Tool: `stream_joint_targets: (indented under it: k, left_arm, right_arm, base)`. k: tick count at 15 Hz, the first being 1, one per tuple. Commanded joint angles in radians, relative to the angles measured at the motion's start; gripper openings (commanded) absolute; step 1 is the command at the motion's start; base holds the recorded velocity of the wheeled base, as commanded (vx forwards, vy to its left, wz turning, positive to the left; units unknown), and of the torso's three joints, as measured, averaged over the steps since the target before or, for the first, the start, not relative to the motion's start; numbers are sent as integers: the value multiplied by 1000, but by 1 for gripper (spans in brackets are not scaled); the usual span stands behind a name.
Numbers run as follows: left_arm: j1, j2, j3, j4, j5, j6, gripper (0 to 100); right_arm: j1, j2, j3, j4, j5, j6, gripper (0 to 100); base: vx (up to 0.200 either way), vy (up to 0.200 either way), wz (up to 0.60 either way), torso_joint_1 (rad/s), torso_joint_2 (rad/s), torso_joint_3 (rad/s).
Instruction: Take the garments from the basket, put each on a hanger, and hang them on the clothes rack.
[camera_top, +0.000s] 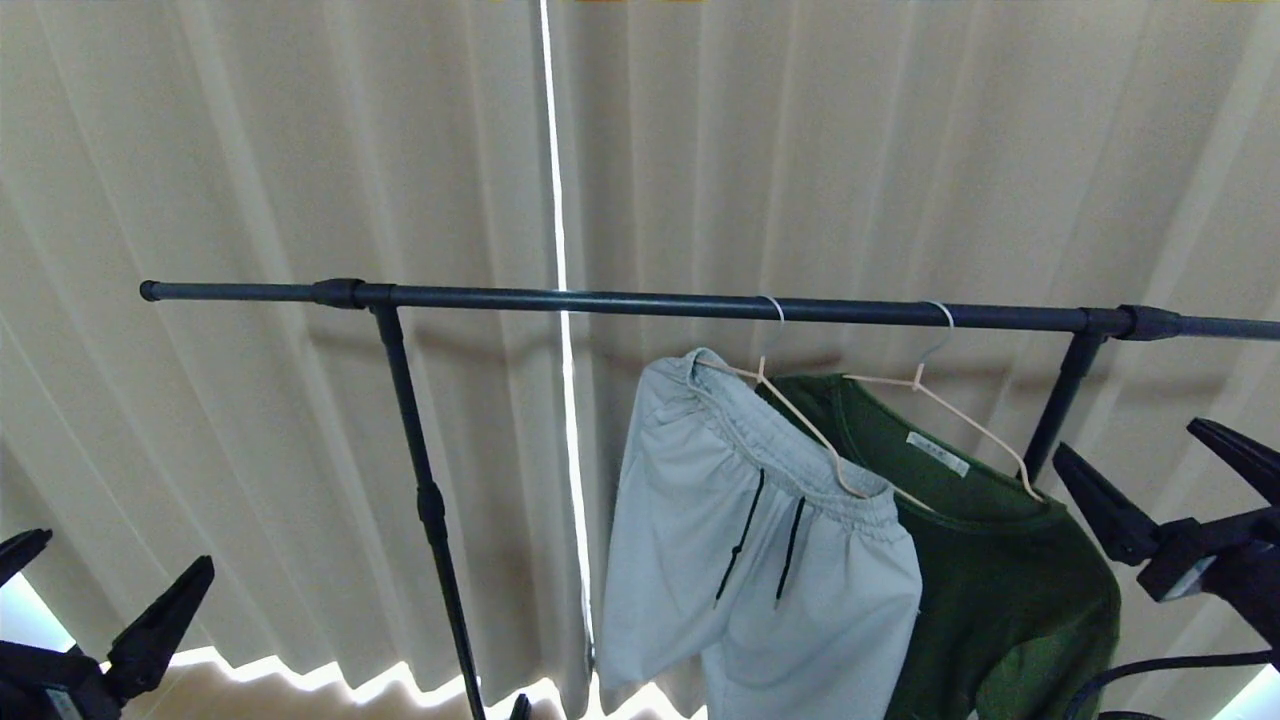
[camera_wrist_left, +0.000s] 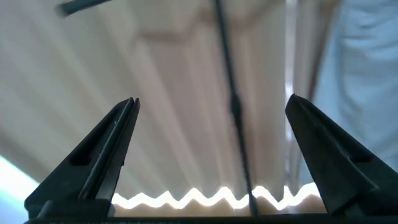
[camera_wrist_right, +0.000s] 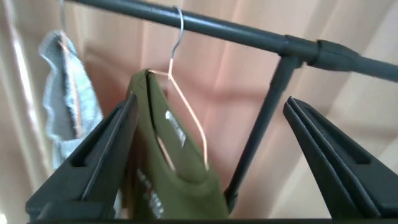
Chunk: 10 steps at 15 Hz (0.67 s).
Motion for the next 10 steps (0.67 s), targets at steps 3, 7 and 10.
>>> stream_joint_targets:
  k: [3, 7, 10]
  left_arm:
    - [216, -401, -26, 443, 14, -6, 100]
    - [211, -746, -153, 982, 8, -32, 100]
    - [213, -819, -82, 986, -26, -91, 100]
  right_arm:
    - [-6, -374, 12, 491, -12, 17, 100]
    - [-69, -734, -91, 1216, -12, 19, 100]
    - [-194, -945, -166, 1583, -12, 17, 100]
  base:
    - [0, 0, 0, 0, 0, 0]
    - [0, 0, 0, 0, 0, 0]
    - [0, 0, 0, 0, 0, 0]
